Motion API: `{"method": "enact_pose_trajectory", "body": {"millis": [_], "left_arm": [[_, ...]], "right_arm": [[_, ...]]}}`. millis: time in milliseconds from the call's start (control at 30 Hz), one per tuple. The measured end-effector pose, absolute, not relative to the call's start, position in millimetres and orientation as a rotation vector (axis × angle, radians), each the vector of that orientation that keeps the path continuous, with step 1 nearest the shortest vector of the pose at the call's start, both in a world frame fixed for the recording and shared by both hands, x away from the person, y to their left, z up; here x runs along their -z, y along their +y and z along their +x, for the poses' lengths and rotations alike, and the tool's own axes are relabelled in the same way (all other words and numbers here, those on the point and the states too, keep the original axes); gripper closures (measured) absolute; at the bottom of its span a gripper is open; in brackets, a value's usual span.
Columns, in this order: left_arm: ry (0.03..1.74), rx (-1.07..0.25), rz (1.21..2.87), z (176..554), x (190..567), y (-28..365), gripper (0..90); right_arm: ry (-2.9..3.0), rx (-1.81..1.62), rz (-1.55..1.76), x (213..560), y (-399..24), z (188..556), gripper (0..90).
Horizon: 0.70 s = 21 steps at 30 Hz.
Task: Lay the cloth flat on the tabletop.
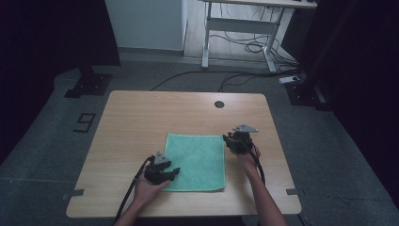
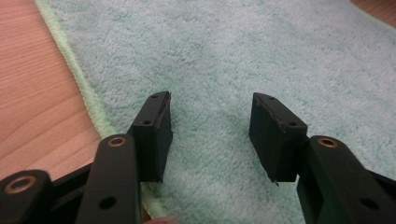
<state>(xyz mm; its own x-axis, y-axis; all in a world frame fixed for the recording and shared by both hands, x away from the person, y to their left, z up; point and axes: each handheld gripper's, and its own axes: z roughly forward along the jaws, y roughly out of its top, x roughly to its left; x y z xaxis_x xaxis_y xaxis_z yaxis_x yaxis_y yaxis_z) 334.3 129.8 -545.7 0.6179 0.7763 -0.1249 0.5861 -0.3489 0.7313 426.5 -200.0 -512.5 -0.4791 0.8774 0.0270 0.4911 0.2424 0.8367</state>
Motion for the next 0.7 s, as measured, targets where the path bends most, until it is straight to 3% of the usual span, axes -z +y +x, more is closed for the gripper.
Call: {"method": "enact_pose_trajectory", "body": {"millis": [367,700], "left_arm": [[1.066,-0.346,2.035,374.4,520.6,115.6,47.4],[1.133,-0.409,2.151,419.5,527.2,98.3,47.2]], "right_arm": [[2.206,-1.269,1.139,513.4,-173.4,338.8,61.9],[2.384,-1.177,1.031,552.3,-149.8,314.3,59.2]]}}
